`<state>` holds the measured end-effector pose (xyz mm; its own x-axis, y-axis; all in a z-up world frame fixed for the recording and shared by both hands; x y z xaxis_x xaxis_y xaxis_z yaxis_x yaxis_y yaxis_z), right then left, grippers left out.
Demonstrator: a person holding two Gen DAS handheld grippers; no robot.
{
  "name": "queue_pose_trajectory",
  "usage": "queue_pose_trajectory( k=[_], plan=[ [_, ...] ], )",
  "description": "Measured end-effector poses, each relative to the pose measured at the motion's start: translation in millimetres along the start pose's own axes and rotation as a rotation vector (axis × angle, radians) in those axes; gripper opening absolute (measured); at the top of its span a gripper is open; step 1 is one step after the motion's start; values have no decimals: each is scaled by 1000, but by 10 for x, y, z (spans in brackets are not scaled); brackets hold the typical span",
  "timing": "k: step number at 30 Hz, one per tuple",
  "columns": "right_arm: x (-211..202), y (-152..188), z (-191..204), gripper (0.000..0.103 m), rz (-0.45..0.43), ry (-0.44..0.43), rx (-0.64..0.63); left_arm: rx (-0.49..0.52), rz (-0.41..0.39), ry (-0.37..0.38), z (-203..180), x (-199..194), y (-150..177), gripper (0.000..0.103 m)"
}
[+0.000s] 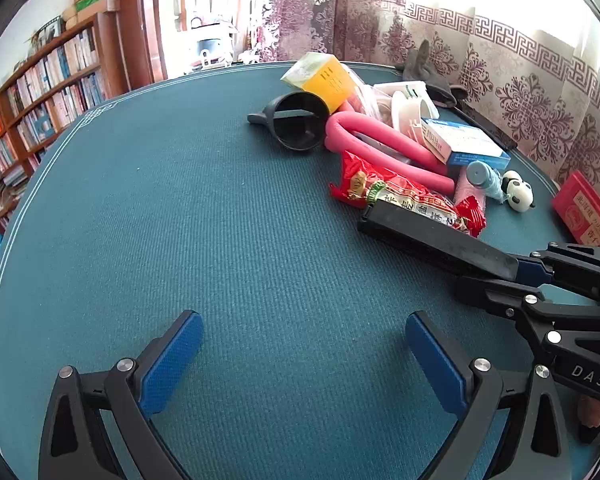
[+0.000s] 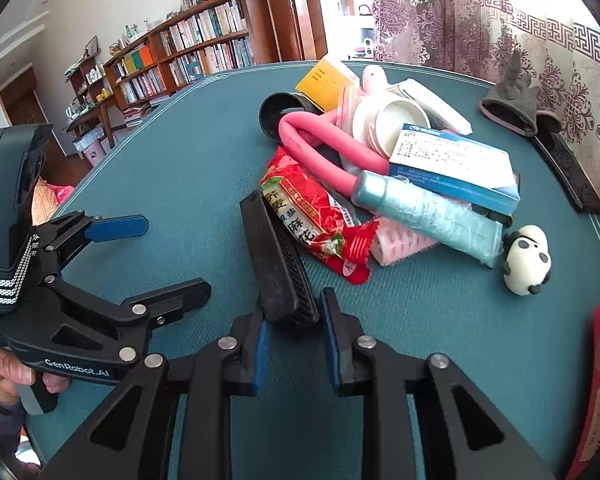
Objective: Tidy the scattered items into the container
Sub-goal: 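Hold black comb in right tool while left tool reaches the red snack bag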
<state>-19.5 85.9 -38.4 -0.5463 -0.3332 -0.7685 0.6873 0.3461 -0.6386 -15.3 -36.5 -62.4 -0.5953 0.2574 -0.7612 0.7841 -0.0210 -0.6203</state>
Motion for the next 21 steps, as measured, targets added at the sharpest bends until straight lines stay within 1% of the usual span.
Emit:
queue_pose_trajectory(
  k=[1, 2, 3, 5, 6, 7, 8, 11, 13, 17, 19, 21],
  plan=[
    [18, -7, 42, 38, -4, -4, 3, -29, -13, 12, 55, -37, 15, 103],
    [27, -29, 67, 49, -7, -11, 6, -57, -23, 23, 105, -67, 18, 103],
    [42, -50, 82, 51, -12, -13, 4, -84, -30, 29, 160, -90, 23, 103],
    [76, -59, 106, 50, -10, 5, -16, -117, -32, 20, 239, -110, 12, 103],
    [68, -57, 117, 46, -15, 13, -24, -124, -30, 10, 259, -115, -1, 103],
    [57, -46, 131, 38, -16, 10, -33, -126, -29, 4, 261, -120, -21, 103],
    [43, -33, 144, 35, -14, 1, -40, -124, -31, 4, 252, -130, -39, 103],
    [-60, 78, 118, 33, -16, 10, -50, -93, -36, 21, 124, -138, -130, 103],
    [-189, 223, 51, 33, -15, 19, -32, -52, -35, 31, -9, -115, -190, 103],
    [-378, 516, -208, 32, 5, 53, 20, 25, -10, 56, -326, 27, -288, 103],
    [-488, 652, -321, 32, 8, 79, 40, 23, 6, 77, -443, 107, -314, 103],
    [-573, 753, -400, 32, 12, 112, 52, -8, 14, 112, -521, 181, -356, 103]
  ],
)
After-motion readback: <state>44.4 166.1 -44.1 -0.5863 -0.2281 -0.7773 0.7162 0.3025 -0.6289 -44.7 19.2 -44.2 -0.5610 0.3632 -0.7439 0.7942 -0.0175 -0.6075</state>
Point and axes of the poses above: each gripper's, at about its wrist camera, not at the fingertips, and x roughly the way its jaws point, z to its left, y to its underside, the point moved 9 cm from there along x, roughly the way its jaws point, and after that the axes turned 9 degrees about y, right-handed, at the moved point
